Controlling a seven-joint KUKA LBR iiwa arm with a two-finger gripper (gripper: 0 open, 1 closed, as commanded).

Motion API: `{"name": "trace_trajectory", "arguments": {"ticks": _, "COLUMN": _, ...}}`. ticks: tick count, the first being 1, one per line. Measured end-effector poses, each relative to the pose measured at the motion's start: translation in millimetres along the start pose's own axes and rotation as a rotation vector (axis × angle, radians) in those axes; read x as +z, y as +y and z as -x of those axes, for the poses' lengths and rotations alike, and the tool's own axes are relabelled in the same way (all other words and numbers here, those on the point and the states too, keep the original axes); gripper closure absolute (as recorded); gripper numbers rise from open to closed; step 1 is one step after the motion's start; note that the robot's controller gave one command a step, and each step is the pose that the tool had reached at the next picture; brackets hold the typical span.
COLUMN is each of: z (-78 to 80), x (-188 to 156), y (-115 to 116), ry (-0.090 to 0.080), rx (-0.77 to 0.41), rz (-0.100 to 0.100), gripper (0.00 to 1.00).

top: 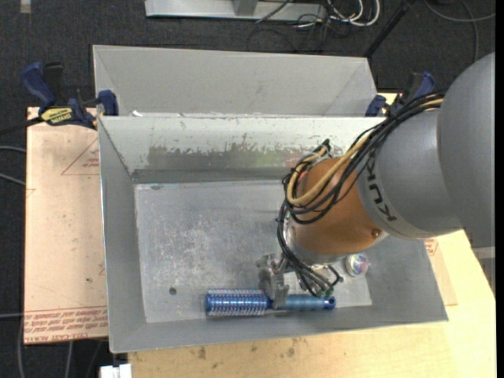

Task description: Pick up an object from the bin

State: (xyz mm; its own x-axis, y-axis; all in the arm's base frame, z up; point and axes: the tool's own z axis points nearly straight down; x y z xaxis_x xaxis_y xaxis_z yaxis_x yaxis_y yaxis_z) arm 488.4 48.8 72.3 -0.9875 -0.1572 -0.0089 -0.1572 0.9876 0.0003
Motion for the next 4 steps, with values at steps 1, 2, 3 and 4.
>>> {"name": "trace_trajectory", "arguments": {"ticks": 1, "z": -5.7, "x": -155, "y": -2, "ry": -0.001, "rx": -0.038, "rz": 0.000, "gripper": 1.00}}
{"name": "trace_trajectory", "arguments": {"ticks": 2, "z": 36.2, "x": -81, "y": -12, "ry": 0.010, "rx": 0.119, "rz": 0.000, "gripper": 1.00}}
{"name": "trace_trajectory", "arguments": {"ticks": 3, "z": 36.7, "x": -83, "y": -12, "ry": 0.008, "rx": 0.119, "rz": 0.000, "gripper": 0.00}}
{"name": "trace_trajectory", "arguments": {"ticks": 4, "z": -0.9, "x": 0, "y": -4, "ry": -0.008, "rx": -0.057, "rz": 0.000, "gripper": 0.00}}
